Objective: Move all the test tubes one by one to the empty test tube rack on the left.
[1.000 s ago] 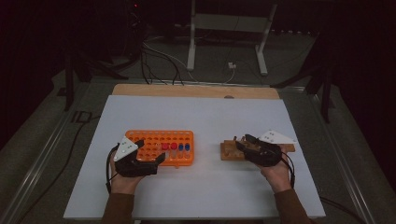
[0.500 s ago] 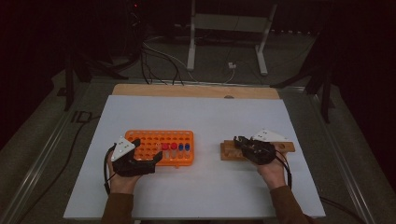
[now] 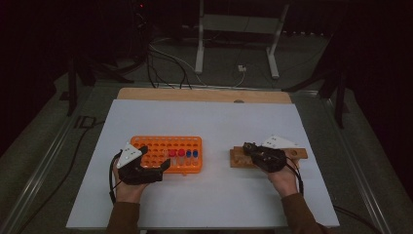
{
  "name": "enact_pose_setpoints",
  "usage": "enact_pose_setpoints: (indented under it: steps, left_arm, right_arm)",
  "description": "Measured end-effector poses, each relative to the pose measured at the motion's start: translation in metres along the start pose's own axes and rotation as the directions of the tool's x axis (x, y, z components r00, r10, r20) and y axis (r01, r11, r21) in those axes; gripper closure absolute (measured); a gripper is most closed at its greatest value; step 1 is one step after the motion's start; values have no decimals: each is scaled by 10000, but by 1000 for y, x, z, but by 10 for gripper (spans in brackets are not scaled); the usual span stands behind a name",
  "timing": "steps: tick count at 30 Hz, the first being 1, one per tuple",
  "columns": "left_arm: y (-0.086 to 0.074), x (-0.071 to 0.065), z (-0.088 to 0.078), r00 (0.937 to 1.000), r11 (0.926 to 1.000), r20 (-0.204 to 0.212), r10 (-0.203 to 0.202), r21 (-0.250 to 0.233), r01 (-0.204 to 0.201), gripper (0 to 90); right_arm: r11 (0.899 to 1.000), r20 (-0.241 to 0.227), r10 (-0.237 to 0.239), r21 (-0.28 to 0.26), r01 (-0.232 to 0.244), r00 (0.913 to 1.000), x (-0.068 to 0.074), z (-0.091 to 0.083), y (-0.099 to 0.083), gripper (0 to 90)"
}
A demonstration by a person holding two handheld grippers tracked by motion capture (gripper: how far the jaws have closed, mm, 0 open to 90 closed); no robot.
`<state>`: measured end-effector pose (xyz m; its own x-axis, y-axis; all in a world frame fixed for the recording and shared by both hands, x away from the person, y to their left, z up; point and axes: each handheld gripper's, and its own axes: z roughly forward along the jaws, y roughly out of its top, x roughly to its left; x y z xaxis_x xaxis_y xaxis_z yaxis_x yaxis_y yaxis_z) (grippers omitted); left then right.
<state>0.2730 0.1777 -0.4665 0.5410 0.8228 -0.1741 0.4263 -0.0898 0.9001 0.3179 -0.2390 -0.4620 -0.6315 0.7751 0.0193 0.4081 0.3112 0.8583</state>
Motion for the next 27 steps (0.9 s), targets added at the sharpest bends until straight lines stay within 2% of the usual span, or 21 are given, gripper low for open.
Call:
enact_pose_setpoints:
  steps: [5, 13, 27]
  left_arm:
    - [0, -1, 0, 10000, 10000, -25, 13, -17, -13, 12]
    - [3, -3, -1, 9997, 9997, -67, 224, -55, -224, 12]
    - [16, -21, 1, 9971, 9969, 63, 758, -218, -757, 12]
  right_arm:
    - [9999, 135, 98, -59, -97, 9999, -1, -4, 3, 763]
    - [9977, 283, 134, -664, -115, 9995, -1, -22, 16, 763]
    - [9903, 332, 156, -1387, -108, 9993, 2, -42, 31, 763]
